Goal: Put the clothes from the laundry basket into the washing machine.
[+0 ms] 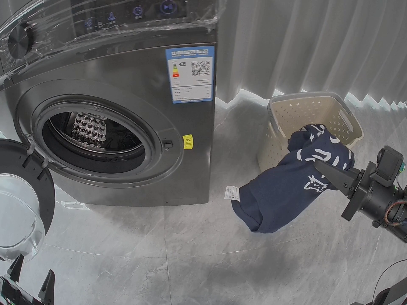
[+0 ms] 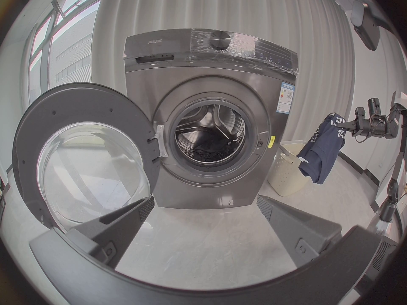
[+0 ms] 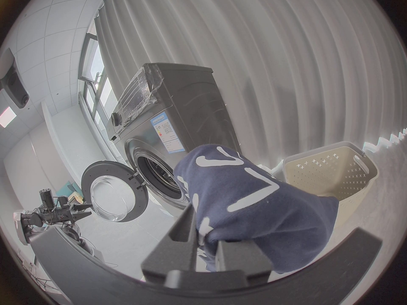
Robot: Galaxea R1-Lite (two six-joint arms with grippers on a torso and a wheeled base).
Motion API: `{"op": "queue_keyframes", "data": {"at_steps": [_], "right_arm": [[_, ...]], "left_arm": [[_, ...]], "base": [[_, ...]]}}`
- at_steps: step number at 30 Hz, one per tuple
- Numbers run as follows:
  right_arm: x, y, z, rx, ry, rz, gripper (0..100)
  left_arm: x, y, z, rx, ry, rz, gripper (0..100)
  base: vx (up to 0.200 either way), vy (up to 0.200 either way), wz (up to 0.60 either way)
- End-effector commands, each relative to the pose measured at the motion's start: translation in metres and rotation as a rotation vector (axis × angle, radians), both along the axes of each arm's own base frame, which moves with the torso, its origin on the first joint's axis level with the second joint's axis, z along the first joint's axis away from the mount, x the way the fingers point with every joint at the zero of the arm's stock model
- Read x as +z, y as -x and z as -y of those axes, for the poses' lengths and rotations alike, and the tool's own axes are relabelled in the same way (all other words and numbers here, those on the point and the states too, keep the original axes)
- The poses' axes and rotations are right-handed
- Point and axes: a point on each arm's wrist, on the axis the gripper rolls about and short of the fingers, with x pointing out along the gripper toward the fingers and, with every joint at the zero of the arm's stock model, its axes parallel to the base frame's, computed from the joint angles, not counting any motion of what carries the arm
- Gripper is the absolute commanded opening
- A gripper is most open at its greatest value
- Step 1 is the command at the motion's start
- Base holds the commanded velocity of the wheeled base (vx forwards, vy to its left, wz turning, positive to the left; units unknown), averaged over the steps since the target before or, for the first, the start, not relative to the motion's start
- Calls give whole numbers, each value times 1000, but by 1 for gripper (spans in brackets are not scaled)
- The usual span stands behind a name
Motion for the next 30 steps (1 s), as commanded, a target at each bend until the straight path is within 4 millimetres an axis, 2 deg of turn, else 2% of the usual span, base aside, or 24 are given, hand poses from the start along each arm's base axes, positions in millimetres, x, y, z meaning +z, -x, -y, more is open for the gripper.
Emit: {"op": "queue_keyframes", "data": {"at_steps": [1, 14, 20, 30], "right_arm": [[-1, 0, 0, -2, 3, -4, 0], [-2, 0, 0, -2, 3, -4, 0], [-2, 0, 0, -2, 5, -7, 0], [-2, 0, 1, -2, 5, -7, 0]], "left_arm": [[-5, 0, 0, 0, -1, -1, 100], [-5, 0, 0, 0, -1, -1, 100], [-5, 0, 0, 0, -1, -1, 100], [-5, 0, 0, 0, -1, -1, 100]], "base": [[0, 0, 0], [-185, 0, 0], [0, 0, 0], [0, 200, 0]]}}
